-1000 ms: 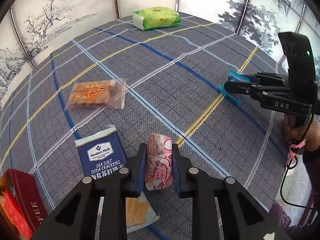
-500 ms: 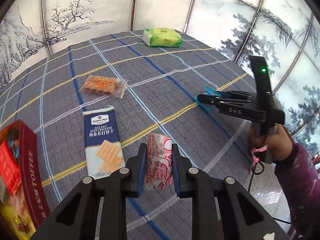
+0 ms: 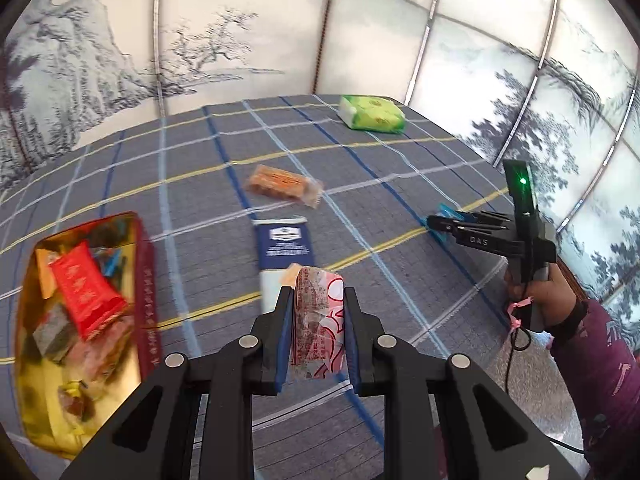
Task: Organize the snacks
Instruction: 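Carry the pink roll into the gold tin and open the left gripper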
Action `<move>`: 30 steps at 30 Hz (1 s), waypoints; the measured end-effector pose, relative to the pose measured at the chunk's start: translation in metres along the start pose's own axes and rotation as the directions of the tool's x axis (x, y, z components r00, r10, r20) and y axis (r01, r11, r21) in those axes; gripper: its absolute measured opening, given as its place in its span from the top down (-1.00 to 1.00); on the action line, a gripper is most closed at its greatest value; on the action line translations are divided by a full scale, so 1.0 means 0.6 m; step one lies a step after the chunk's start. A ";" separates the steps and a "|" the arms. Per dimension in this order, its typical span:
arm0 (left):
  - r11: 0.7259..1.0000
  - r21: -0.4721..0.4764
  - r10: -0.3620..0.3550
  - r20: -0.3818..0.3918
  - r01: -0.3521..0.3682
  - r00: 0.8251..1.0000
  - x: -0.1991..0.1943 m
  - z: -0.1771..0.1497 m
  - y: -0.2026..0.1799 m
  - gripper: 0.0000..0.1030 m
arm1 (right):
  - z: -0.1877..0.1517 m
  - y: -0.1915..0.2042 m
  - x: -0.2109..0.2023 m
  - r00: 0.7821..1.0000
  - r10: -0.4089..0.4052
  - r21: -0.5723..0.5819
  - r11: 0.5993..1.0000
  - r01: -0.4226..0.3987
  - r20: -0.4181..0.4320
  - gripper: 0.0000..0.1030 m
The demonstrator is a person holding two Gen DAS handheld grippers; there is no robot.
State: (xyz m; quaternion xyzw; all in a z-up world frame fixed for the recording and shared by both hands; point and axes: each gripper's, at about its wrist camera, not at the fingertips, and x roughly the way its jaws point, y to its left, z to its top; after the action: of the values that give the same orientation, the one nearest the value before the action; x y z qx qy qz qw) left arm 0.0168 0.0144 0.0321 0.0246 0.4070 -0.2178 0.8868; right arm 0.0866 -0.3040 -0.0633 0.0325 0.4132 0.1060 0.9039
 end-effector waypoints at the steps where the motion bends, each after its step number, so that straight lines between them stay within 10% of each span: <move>1: 1.000 -0.008 0.019 0.010 -0.019 1.000 -0.009 -0.002 0.010 0.61 | 0.000 0.001 0.000 1.000 -0.003 -0.002 1.000 0.003 0.000 0.30; 30: 0.944 -0.188 0.282 0.025 -0.272 0.959 -0.068 -0.068 0.211 0.61 | 0.001 0.010 0.004 0.999 -0.041 -0.024 0.999 0.041 -0.006 0.28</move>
State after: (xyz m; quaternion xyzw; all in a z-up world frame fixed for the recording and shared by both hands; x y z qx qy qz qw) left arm 0.0158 0.1529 0.0180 -0.0056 0.3949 -0.0533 0.9172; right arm 0.0875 -0.2975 -0.0635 0.0129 0.4152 0.0926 0.9049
